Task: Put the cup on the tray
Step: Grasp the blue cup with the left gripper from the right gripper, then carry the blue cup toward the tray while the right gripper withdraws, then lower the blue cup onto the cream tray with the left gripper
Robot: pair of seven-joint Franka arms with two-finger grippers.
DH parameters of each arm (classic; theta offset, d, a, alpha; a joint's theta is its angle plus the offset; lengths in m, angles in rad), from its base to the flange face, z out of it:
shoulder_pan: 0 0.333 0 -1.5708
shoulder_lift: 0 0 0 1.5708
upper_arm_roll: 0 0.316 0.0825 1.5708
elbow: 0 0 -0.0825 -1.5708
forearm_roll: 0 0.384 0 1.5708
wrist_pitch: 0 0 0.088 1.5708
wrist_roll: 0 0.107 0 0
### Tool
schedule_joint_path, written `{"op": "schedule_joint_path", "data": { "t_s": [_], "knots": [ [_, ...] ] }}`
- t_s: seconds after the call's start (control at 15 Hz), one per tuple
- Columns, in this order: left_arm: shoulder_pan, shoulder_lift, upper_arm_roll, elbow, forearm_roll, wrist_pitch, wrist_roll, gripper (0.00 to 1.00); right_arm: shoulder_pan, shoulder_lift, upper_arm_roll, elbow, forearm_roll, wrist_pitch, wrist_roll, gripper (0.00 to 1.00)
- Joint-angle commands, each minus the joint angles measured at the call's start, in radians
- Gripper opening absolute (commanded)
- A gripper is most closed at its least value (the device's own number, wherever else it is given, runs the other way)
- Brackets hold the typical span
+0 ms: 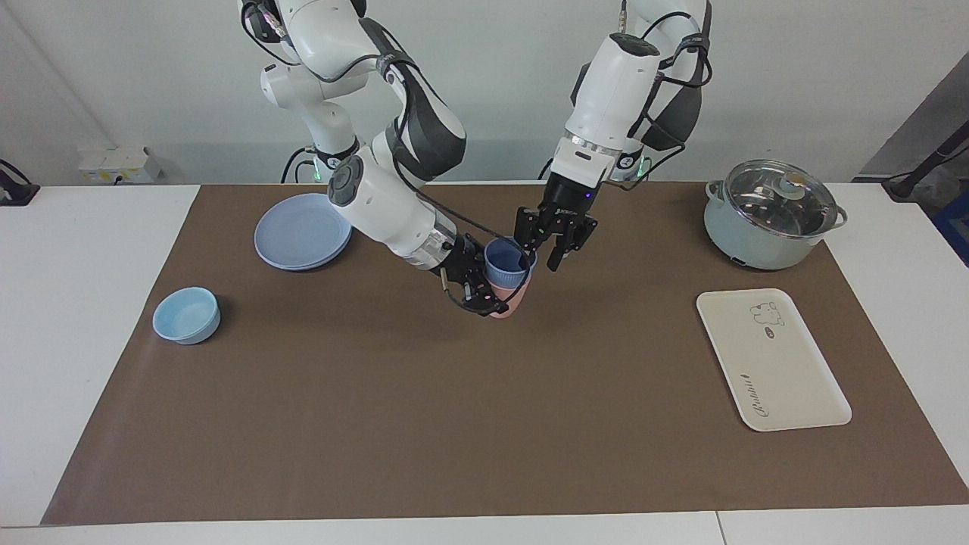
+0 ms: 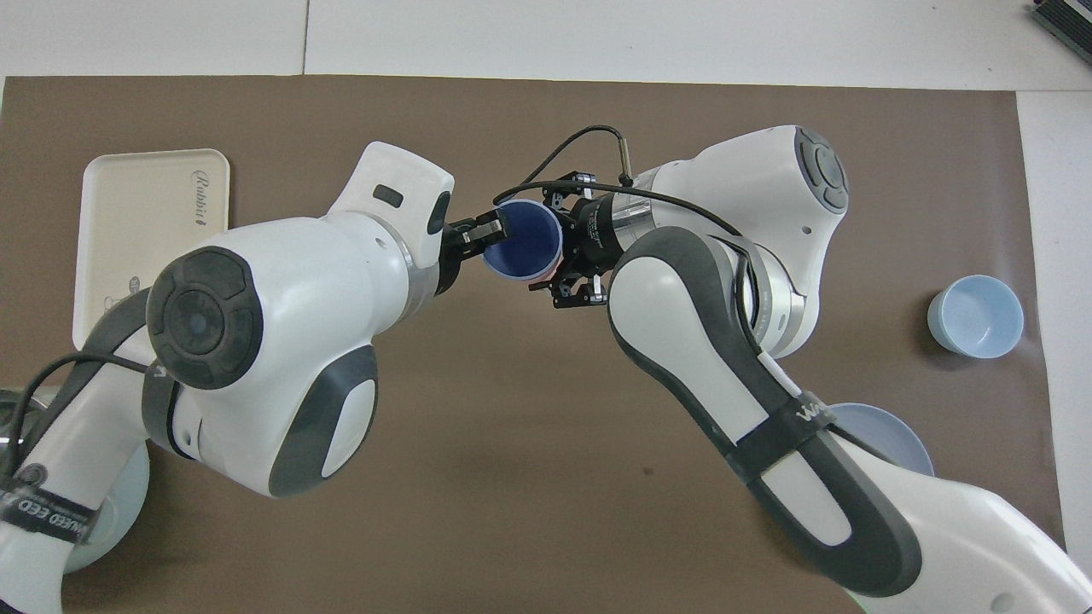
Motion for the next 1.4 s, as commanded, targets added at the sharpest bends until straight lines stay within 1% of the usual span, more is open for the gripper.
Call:
{"op": "schedule_joint_path", "data": {
  "t_s": [0.0, 0.27, 0.33, 0.47, 0.6, 0.8, 0.87, 0.93, 1.07, 1.2, 1.33],
  "knots": [
    [-0.021, -0.004, 0.016, 0.001, -0.014, 0.017, -0.041, 0.0, -0.005, -0.018, 0.003, -0.023, 0.008, 0.023, 0.002, 0.0],
    [-0.018, 0.007, 0.016, 0.068, -0.014, -0.054, -0.067, 0.0, -0.008, -0.018, 0.001, -0.025, 0.005, 0.023, -0.001, 0.0],
    [-0.017, 0.002, 0.017, 0.088, -0.014, -0.09, -0.073, 0.0, -0.008, -0.018, 0.001, -0.025, 0.006, 0.023, -0.001, 0.0],
    [-0.009, -0.031, 0.017, 0.145, -0.014, -0.213, -0.072, 0.0, -0.017, -0.018, 0.001, -0.025, 0.005, 0.022, -0.006, 0.0],
    [0.006, -0.041, 0.033, 0.206, -0.011, -0.325, -0.067, 0.0, -0.025, -0.017, -0.004, -0.028, 0.006, 0.02, -0.012, 0.0],
    [0.112, -0.065, 0.036, 0.267, 0.005, -0.469, -0.024, 0.0, -0.092, -0.021, -0.004, -0.045, 0.014, -0.002, -0.057, 0.0],
    [0.144, -0.068, 0.037, 0.281, 0.005, -0.518, 0.014, 0.0, -0.138, -0.02, -0.001, -0.06, 0.023, -0.022, -0.072, 0.0],
    [0.182, -0.072, 0.037, 0.283, 0.005, -0.543, 0.066, 0.0, -0.175, -0.017, 0.0, -0.068, 0.023, -0.056, -0.09, 0.0],
    [0.296, -0.099, 0.034, 0.239, 0.005, -0.546, 0.173, 0.0, -0.247, -0.013, -0.002, -0.101, 0.025, -0.087, -0.116, 0.0],
    [0.432, -0.139, 0.034, 0.144, 0.003, -0.516, 0.3, 0.0, -0.325, -0.01, -0.002, -0.147, 0.025, -0.07, -0.141, 0.0],
    [0.538, -0.139, 0.034, 0.069, -0.004, -0.444, 0.44, 0.0, -0.397, 0.019, -0.002, -0.151, 0.023, -0.088, -0.274, 0.0]
  ]
}}
